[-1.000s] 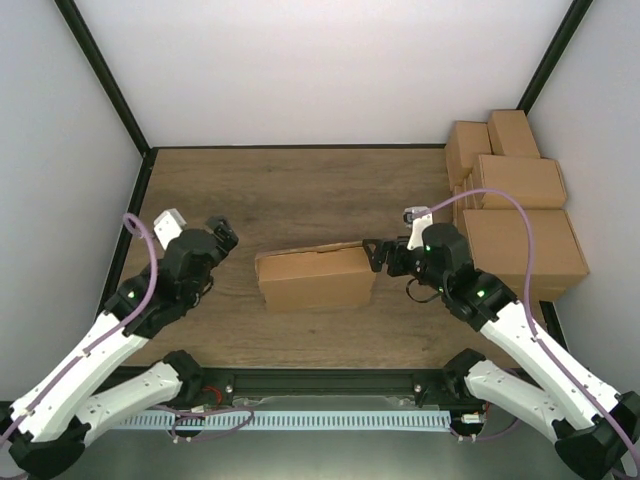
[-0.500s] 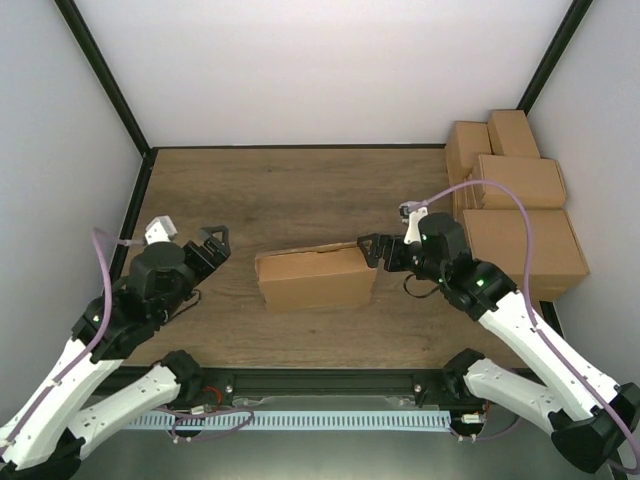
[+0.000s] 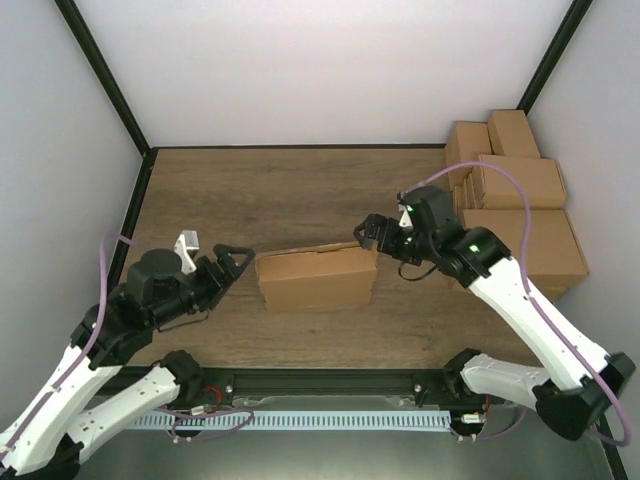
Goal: Fold the paper box
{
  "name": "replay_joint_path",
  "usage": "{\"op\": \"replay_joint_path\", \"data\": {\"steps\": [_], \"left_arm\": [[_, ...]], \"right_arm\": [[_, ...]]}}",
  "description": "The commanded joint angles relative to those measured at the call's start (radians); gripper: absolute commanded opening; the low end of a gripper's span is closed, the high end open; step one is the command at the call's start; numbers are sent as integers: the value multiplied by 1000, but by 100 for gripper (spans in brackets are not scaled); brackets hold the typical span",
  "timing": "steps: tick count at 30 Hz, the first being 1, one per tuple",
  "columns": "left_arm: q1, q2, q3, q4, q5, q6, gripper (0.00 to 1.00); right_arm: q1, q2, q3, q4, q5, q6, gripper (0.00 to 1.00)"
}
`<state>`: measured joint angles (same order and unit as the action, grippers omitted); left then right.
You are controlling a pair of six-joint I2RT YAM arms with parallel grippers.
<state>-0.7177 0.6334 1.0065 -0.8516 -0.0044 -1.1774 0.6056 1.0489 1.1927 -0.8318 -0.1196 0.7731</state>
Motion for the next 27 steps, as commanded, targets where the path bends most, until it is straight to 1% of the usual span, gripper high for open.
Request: {"op": "replay_joint_path", "data": {"steps": [1, 4, 7, 11, 14, 17, 19, 23, 27], "left_arm": [[5, -50, -103, 65, 87, -113, 100], [5, -46, -149, 92, 85, -132, 100], [9, -41, -191, 157, 99, -144, 100], [31, -18, -222, 222, 111, -152, 100], [79, -5, -270, 297, 177, -163, 100], [158, 10, -313, 347, 259, -166, 100], [194, 23, -317, 352, 289, -154, 100], [225, 72, -300, 348, 312, -121, 100], [235, 122, -294, 365, 348, -108, 100]], "right_arm": [[-3, 96, 44, -120, 29, 56, 100], [-5, 84, 21, -84, 73, 77, 97], [-18, 76, -2, -32, 36, 82, 91], [-30, 96, 9, -21, 26, 95, 91], [-46, 88, 0, -7, 33, 104, 91], [-47, 67, -15, -5, 63, 123, 92], [-47, 30, -48, 18, 76, 122, 93], [-47, -70, -136, 108, 81, 95, 94], [-47, -92, -156, 131, 93, 61, 93]]}}
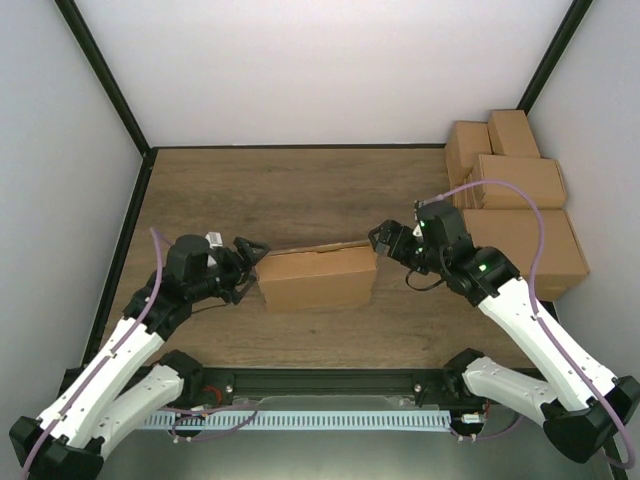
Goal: Fold the paper box
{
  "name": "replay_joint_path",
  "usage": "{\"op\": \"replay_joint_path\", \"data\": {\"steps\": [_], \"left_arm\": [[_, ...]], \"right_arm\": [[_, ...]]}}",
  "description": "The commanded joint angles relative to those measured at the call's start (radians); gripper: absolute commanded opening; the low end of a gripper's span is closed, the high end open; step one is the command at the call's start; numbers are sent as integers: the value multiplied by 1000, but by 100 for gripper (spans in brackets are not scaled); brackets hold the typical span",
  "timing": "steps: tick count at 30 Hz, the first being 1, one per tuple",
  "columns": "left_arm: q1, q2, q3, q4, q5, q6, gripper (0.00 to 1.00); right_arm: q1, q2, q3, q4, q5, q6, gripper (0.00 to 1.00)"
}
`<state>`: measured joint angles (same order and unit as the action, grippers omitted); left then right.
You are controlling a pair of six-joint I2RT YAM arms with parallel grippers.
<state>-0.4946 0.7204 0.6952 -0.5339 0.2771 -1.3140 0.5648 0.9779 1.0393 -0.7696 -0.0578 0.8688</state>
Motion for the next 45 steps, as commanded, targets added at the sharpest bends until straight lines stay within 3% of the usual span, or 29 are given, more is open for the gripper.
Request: {"op": "replay_joint_path", "data": {"steps": [1, 15, 24, 45], "left_arm": [[11, 44, 18, 51, 71, 31, 100], [12, 48, -2, 71, 54, 36, 100], [12, 48, -35, 107, 63, 36, 100], [11, 38, -89, 110, 54, 24, 73]], "right_arm": [[-7, -22, -6, 75, 28, -47, 92], [-6, -33, -51, 172, 41, -195, 89], [-6, -11, -84, 188, 45, -280, 77], [-6, 10, -130, 181, -6, -291, 58]]}}
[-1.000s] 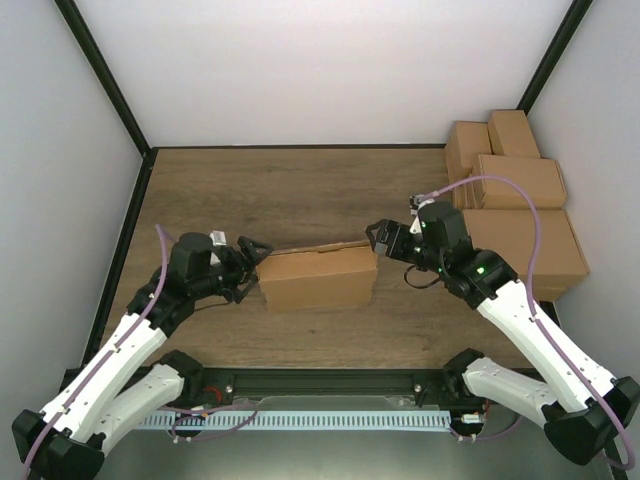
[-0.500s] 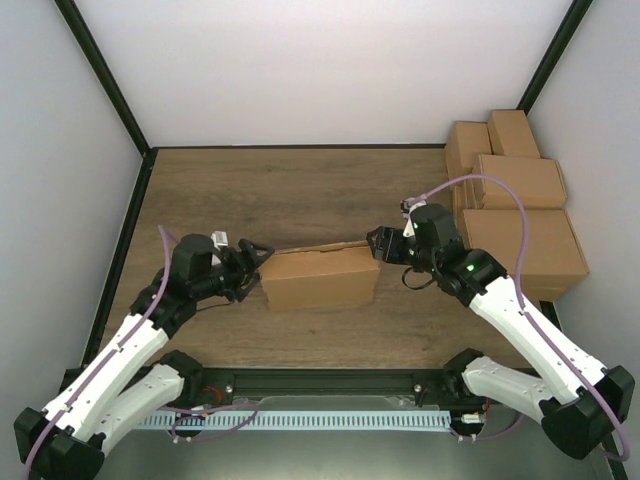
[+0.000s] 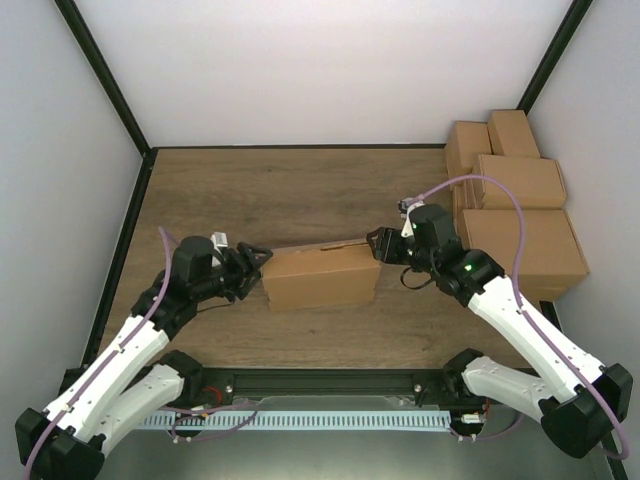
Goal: Fold the paper box
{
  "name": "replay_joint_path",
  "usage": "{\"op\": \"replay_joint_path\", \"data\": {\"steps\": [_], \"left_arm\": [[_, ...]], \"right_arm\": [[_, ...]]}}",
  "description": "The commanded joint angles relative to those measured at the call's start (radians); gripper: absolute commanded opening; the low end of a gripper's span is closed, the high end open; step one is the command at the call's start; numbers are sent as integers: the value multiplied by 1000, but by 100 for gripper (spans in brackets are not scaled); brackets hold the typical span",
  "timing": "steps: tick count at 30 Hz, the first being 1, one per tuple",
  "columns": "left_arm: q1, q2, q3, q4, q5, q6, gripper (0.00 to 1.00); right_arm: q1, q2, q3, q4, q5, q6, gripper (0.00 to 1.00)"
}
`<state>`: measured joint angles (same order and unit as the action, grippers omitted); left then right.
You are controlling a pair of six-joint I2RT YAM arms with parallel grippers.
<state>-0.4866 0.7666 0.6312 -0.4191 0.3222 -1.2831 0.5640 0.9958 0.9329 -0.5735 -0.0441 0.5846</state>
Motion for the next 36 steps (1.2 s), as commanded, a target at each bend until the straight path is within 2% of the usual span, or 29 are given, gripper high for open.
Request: {"op": "replay_joint_path", "data": {"steps": [1, 15, 19, 21, 23, 25, 27, 31, 36], "left_arm": [[4, -10, -26, -8, 11, -6, 72], [3, -82, -128, -20, 27, -42, 63], [4, -87, -110, -27, 21, -32, 63], [4, -84, -69, -50, 2, -10, 68], [3, -71, -16, -85, -19, 20, 79], [4, -48, 41, -125, -41, 60, 89], [4, -24, 88, -159, -59, 96, 93], [8, 1, 143, -163, -59, 139, 92], [62, 56, 237, -208, -35, 219, 85]], "right_arm": [[-6, -13, -34, -17, -25, -6, 58], [-6, -70, -159, -35, -93, 9, 56], [-6, -76, -124, -43, -75, 5, 61], [-6, -70, -88, -54, -63, 0, 67], [-6, -55, -41, -68, -46, -3, 79], [-6, -37, -6, -80, -33, -9, 83], [-6, -21, 24, -88, -22, -14, 84], [-6, -4, 77, -101, 14, -36, 83], [-7, 7, 141, -120, 53, -76, 79]]}}
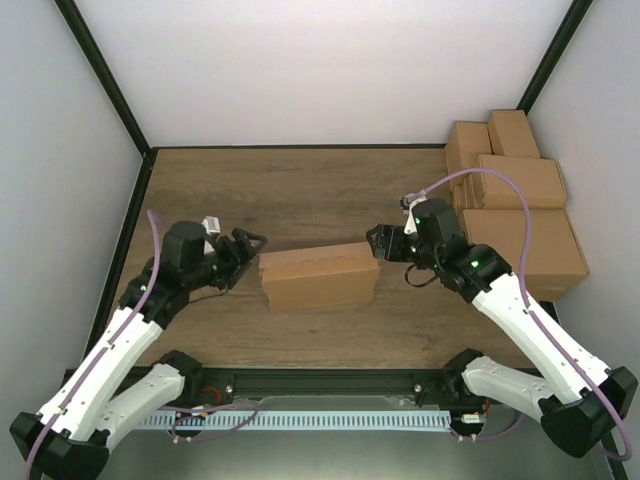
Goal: Fold the paper box
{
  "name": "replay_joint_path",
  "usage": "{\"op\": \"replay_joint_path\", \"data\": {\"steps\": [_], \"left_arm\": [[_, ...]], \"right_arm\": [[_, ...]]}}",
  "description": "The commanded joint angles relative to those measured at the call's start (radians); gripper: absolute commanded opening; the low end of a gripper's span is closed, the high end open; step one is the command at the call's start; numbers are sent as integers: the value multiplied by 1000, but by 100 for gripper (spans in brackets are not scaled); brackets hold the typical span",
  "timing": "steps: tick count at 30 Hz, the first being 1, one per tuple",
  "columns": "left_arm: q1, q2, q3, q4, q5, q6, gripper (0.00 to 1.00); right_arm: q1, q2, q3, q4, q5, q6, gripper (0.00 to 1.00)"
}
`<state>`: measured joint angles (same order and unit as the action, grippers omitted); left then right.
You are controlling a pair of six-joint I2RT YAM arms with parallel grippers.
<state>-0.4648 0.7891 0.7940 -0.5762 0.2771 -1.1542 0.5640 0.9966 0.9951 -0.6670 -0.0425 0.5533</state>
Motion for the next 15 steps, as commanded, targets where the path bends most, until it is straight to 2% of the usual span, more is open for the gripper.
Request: {"op": "replay_joint_path", "data": {"steps": [1, 4, 7, 8, 10, 12, 14, 15], "left_arm": [[56, 44, 99, -65, 14, 112, 83], [110, 77, 154, -75, 69, 162, 71], [173, 114, 160, -17, 228, 168, 57], [187, 127, 161, -1, 268, 169, 48], [200, 148, 172, 21, 318, 182, 25], [202, 167, 190, 25, 337, 209, 6], [202, 185, 192, 42, 378, 221, 4], [201, 192, 186, 60, 410, 223, 4]], "right_arm": [[-9, 12, 88, -32, 50, -54, 78], [-39, 33, 132, -36, -16, -89, 74], [-144, 67, 184, -20, -261, -116, 66], [-179, 78, 196, -5, -357, -117, 60], [-242, 99, 201, 44, -559, -103, 47], [-279, 126, 183, 108, -730, -68, 25], [-282, 156, 147, 178, -856, -30, 5], [-282, 169, 123, 216, -898, -7, 1]]}}
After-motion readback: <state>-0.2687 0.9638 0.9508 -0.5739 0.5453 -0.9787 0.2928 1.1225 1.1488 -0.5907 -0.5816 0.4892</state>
